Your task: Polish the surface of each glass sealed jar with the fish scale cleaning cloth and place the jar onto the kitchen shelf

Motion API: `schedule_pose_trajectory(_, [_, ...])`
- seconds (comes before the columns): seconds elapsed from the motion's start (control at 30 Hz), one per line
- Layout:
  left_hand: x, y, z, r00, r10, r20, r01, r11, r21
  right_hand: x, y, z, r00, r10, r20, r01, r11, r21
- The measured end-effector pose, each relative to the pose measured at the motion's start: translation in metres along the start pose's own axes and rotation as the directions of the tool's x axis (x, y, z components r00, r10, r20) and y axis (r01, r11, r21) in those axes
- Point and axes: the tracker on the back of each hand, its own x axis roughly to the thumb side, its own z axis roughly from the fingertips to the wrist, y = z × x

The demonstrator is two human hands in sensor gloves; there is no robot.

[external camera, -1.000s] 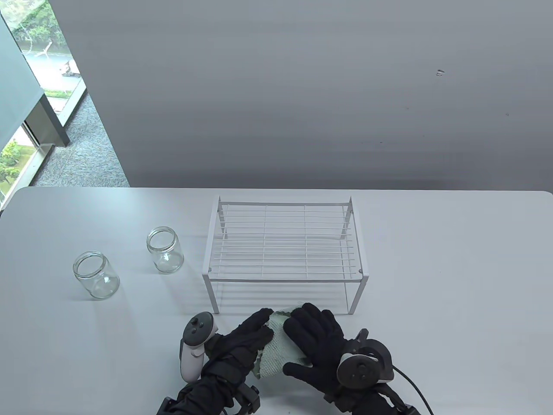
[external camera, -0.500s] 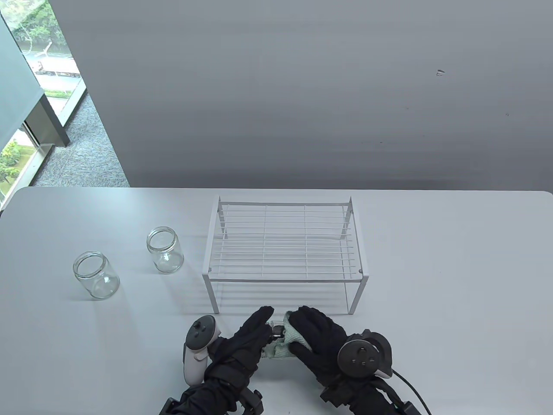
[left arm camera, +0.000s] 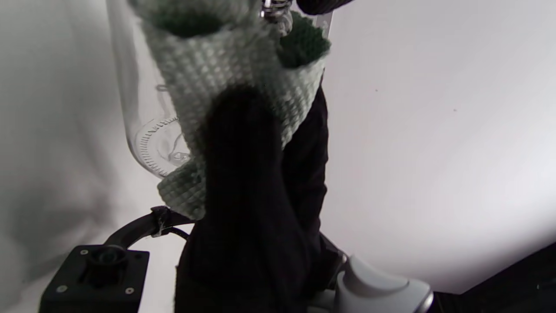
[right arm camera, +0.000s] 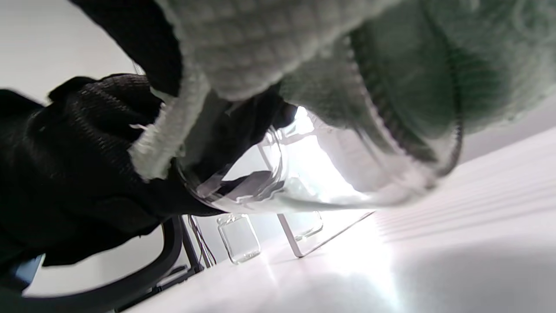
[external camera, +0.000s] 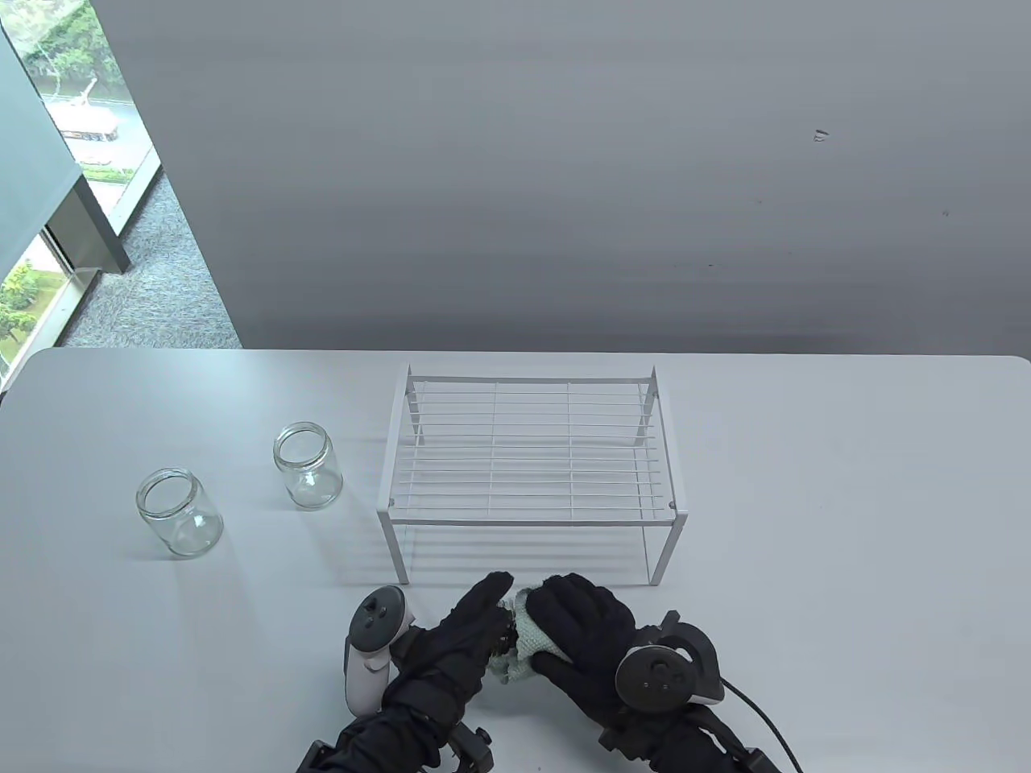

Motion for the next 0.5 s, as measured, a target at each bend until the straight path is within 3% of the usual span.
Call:
schedule_pose_trajectory(0.1, [0.007,-0.005,0.0,0.996,-0.078,0.045,0.079,0.997,-0.018,-0.011,-0.002,0.003,0.98,-0.181,-0.084,0.175,0.982,-0.074])
schedule_pose_trajectory(0.23, [0.009,-0.005,0.002,0.995,-0.075,0.064,0.076,0.997,-0.016,-0.025,-0.004,0.006,0.891,-0.405,-0.205,0.371,0.91,-0.183])
schedule_pose_trajectory(0.33, [0.005,0.0,0.004,0.998,0.037,0.057,-0.037,0.999,0.007,-0.035,-0.006,0.009,0.742,-0.608,-0.284,0.532,0.791,-0.302])
schedule_pose_trajectory(0.4, [0.001,0.005,0.005,0.992,0.118,0.052,-0.12,0.992,0.038,-0.036,-0.006,0.01,0.676,-0.682,-0.278,0.592,0.728,-0.346])
schedule_pose_trajectory(0.47, [-0.003,0.009,0.006,0.985,0.165,0.045,-0.168,0.984,0.064,-0.03,-0.008,0.007,0.74,-0.63,-0.235,0.556,0.77,-0.313])
schedule_pose_trajectory(0.5, [-0.004,0.011,0.006,0.984,0.175,0.038,-0.177,0.981,0.077,-0.024,-0.01,0.004,0.827,-0.525,-0.202,0.479,0.845,-0.238])
